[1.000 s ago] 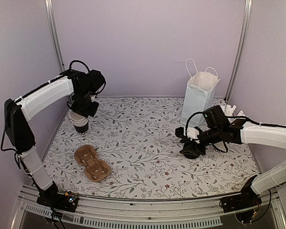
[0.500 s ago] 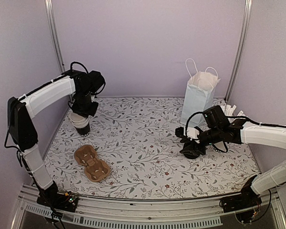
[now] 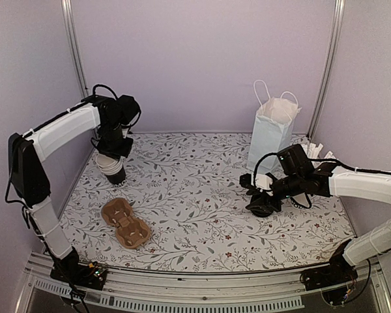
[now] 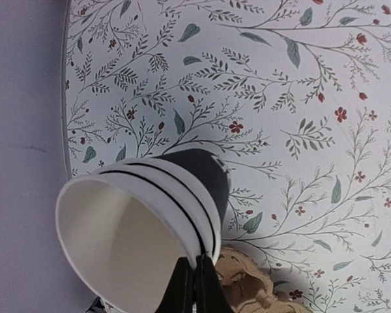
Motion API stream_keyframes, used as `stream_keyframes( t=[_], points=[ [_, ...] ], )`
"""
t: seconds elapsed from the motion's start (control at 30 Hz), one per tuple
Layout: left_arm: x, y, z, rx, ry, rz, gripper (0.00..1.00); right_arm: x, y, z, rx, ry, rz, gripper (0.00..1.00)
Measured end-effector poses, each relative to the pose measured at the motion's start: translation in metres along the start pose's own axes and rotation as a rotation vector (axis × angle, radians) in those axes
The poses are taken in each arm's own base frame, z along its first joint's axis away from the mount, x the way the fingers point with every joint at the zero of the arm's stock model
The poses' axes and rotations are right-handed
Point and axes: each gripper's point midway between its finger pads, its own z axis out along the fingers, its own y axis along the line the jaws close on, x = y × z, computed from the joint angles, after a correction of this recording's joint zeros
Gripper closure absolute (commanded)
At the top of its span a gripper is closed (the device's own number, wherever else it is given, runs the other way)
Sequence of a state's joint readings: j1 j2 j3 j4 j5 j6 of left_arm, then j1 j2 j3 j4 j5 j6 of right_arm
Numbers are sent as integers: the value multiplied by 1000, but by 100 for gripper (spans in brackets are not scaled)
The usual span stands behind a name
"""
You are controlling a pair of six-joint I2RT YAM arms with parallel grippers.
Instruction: Pack the takeout coffee
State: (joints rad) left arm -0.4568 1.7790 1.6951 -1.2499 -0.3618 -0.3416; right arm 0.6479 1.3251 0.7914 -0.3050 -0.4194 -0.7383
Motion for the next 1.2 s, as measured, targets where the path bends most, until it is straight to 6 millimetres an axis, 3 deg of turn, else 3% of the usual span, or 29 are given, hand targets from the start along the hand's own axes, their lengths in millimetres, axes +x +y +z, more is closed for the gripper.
stream_keyframes(
  t=[0.37,0.53,0.9,1.0,1.2],
  points=[
    [2,24,4,-79,12,-26,100,0,0,0,0,1,0,50],
    [3,0,9,84,11,-23,100,0,0,0,2,2,0,50],
    [1,13,11,3,13,-34,100,1,0,0,2,3,0,50],
    [-4,1,8,78,0,-37,100,1,0,0,2,3,0,50],
    [-10,-3,7,116,-5,-40,100,1,0,0,2,3,0,50]
  ],
)
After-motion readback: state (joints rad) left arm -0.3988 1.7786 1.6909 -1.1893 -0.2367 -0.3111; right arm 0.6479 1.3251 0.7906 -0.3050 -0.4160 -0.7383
